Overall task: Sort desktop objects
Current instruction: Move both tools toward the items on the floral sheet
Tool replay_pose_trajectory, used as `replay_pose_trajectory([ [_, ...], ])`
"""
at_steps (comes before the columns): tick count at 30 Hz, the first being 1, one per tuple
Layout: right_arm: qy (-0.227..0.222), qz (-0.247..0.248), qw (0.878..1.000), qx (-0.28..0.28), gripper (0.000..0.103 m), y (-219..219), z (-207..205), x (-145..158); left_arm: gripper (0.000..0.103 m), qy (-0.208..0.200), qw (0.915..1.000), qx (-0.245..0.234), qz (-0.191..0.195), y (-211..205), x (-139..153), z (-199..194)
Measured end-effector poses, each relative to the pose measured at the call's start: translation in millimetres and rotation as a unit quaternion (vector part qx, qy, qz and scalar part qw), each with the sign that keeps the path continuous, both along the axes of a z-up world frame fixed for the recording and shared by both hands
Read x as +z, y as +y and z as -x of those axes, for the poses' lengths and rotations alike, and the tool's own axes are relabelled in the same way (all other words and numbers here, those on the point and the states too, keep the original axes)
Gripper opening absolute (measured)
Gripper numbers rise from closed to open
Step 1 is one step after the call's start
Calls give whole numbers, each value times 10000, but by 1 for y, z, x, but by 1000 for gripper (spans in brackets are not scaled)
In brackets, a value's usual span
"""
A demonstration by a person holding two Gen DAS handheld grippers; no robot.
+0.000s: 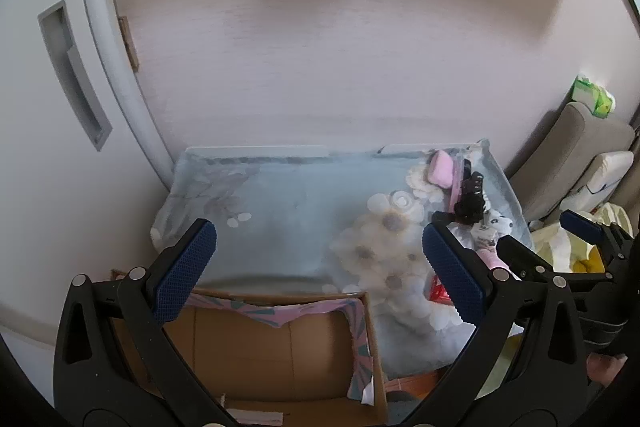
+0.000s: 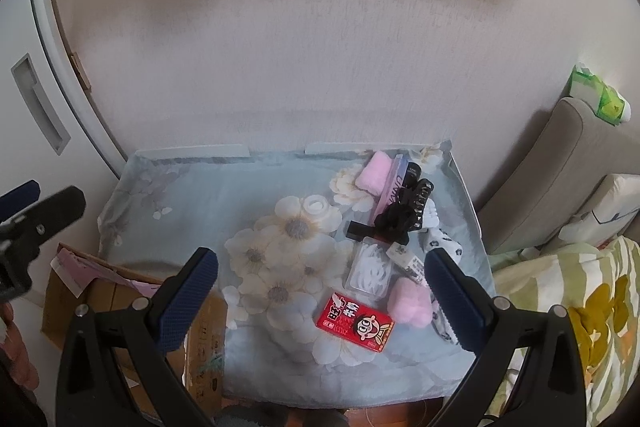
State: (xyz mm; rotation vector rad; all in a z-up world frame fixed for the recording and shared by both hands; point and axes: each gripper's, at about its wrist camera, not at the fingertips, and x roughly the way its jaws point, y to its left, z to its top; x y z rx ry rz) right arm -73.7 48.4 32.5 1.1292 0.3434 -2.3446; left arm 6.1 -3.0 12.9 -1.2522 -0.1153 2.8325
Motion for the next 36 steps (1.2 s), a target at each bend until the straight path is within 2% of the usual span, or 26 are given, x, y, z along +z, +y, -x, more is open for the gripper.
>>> replay_pose_trajectory([
  [3, 76, 32, 10000, 33, 102, -1, -3, 3, 103, 105, 9999, -3, 12, 1, 3, -2],
  [7, 202, 179, 9995, 132, 102, -2, -8, 9, 103, 262, 9993, 70, 246, 2, 8, -6],
  [13, 283, 179, 9993, 170, 102, -2, -8, 11, 103, 330, 9994, 15, 139, 1, 9, -10],
  [19, 255, 173, 9994, 161, 102, -1, -8, 10, 103, 228, 9994, 43, 275, -2, 7, -9],
  [36, 112, 151, 9997, 148, 102, 5, -10, -3, 103, 11, 9998, -133, 125, 3, -2, -7],
])
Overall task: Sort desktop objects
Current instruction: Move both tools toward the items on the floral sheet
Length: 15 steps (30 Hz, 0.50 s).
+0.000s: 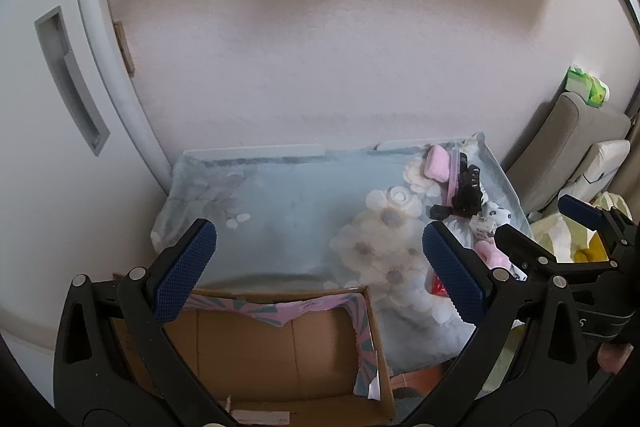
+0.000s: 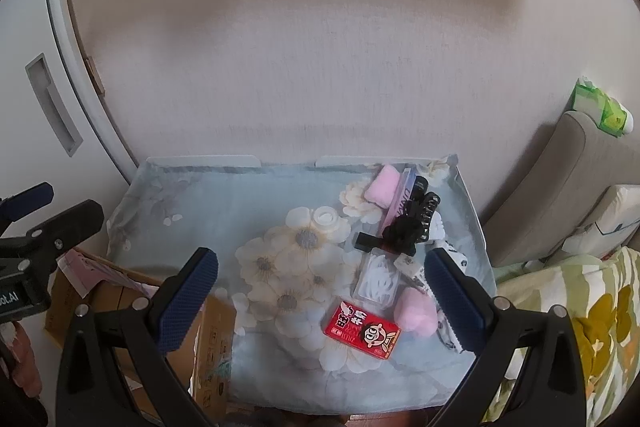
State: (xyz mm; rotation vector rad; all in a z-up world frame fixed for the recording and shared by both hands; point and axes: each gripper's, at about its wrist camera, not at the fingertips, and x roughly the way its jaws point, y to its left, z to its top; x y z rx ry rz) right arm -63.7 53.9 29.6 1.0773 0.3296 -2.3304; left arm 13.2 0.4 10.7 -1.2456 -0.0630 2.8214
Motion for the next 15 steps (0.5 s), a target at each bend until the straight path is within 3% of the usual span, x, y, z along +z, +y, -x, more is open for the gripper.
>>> replay_pose_trajectory([
  [15, -46, 106, 9998, -135, 102, 25, 4, -6, 103, -126, 9995, -246, 131, 17, -8, 10],
])
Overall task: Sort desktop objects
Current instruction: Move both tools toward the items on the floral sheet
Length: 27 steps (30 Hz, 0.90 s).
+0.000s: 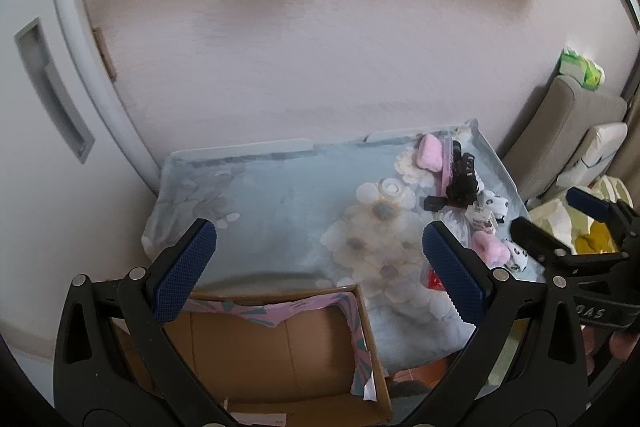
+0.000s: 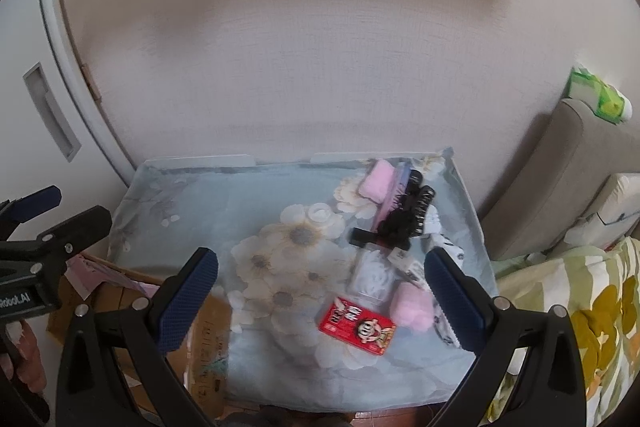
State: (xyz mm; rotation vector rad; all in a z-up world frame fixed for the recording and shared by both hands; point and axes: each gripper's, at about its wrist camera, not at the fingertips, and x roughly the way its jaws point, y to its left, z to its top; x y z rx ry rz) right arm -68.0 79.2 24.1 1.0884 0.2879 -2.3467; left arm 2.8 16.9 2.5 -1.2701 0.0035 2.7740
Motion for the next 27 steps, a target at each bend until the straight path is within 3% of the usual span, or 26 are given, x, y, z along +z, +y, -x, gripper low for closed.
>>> replay_pose_trajectory([
  [12, -269, -150, 9980, -545, 102, 92, 34, -24, 103, -523, 9969, -585, -16, 71, -29, 33],
  [19, -607, -209, 9978, -173, 102, 125, 64, -52, 103, -973, 9894, -1075, -11, 129, -71, 34],
  [27, -706, -466, 9946, 608, 102, 121, 102, -74, 103, -1166, 9825, -1425, 289, 179, -129, 13],
])
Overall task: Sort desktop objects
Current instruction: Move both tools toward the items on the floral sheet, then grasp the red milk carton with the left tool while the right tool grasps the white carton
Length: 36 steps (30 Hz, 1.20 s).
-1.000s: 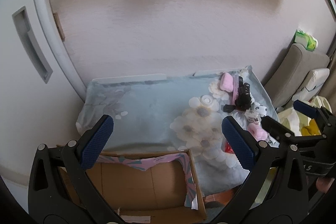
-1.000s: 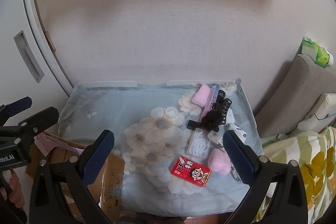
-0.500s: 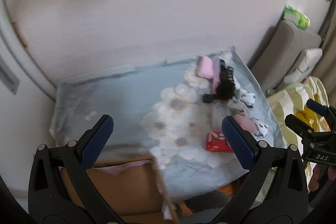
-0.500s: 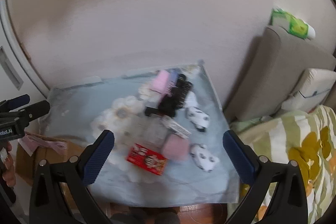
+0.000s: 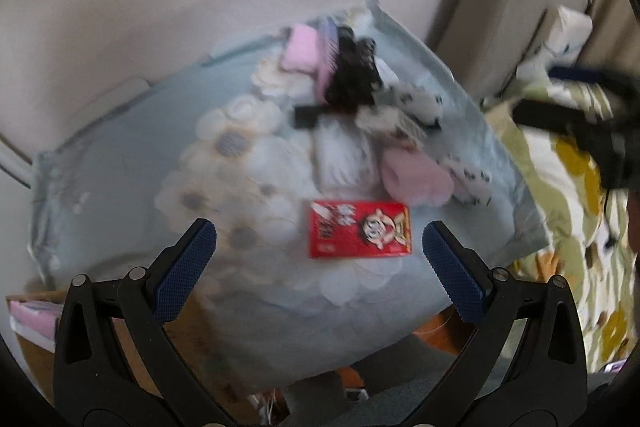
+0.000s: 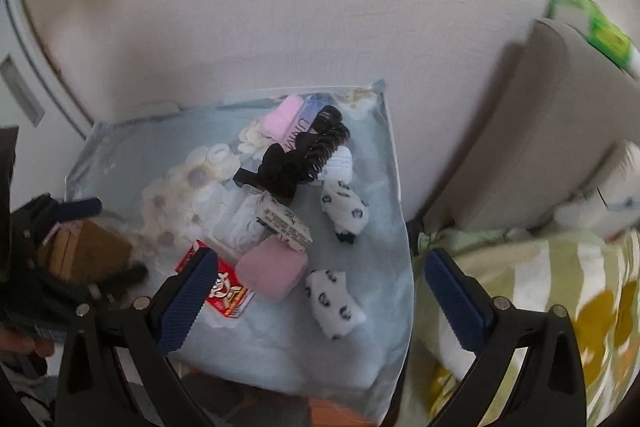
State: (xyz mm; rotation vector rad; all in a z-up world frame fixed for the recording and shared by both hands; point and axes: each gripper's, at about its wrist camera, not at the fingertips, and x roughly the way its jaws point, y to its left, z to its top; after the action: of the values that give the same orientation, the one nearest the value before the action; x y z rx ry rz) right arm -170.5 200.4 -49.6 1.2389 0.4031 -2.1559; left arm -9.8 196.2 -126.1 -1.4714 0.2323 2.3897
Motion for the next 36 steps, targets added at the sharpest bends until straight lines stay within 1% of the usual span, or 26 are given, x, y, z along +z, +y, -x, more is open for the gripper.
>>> replay_pose_trajectory([
  [1, -2, -64, 9997, 238, 100, -7, 6, -7, 103, -1, 10000, -18, 57, 6, -10, -4],
  [4, -77, -202, 9976, 654, 98, -23, 17, -24, 103, -52, 9999, -39, 127, 16, -29, -6],
  [7, -167, -298, 9943, 1007, 96, -34, 22, -41, 103, -61, 9995, 101, 288, 22, -48, -5],
  [9, -192, -425, 9905, 1296, 96, -46, 24, -57, 102, -134, 9992, 216, 305, 25, -60, -2],
  [12, -313, -480, 9865, 1534, 96, -55, 28, -73, 102, -152, 9991, 268, 294, 30, -72, -2],
  [18, -364, -584, 9813, 1796, 96, -68, 32, -96, 103, 25, 9983, 317, 494, 45, -84, 0],
  [19, -355, -610, 9805, 1835, 93, -71, 34, -100, 103, 32, 9982, 354, 483, 46, -87, 3],
  [21, -365, -658, 9792, 1884, 83, -74, 37, -105, 102, 35, 9980, 399, 491, 47, -90, 6],
  [23, -382, -697, 9780, 1930, 61, -77, 40, -108, 102, 42, 9977, 447, 509, 48, -94, 9],
  [24, -375, -733, 9774, 1949, 56, -78, 41, -111, 101, 9, 9979, 439, 467, 47, -97, 11],
  [25, -372, -747, 9772, 1954, 48, -79, 41, -111, 95, -28, 9982, 430, 428, 47, -98, 12],
  [26, -374, -762, 9770, 1957, 41, -80, 42, -112, 89, -65, 9987, 399, 310, 45, -99, 13],
  [27, -381, -752, 9770, 1957, 36, -80, 42, -112, 89, -70, 9990, 402, 206, 43, -98, 13],
  [28, -366, -741, 9774, 1945, 29, -79, 42, -111, 89, -72, 9989, 419, 199, 42, -98, 13],
  [32, -299, -676, 9793, 1885, 21, -76, 41, -106, 88, -42, 9988, 451, 174, 35, -96, 13],
  [36, -255, -598, 9814, 1808, 20, -75, 39, -96, 88, 6, 9987, 497, 121, 28, -84, 13],
])
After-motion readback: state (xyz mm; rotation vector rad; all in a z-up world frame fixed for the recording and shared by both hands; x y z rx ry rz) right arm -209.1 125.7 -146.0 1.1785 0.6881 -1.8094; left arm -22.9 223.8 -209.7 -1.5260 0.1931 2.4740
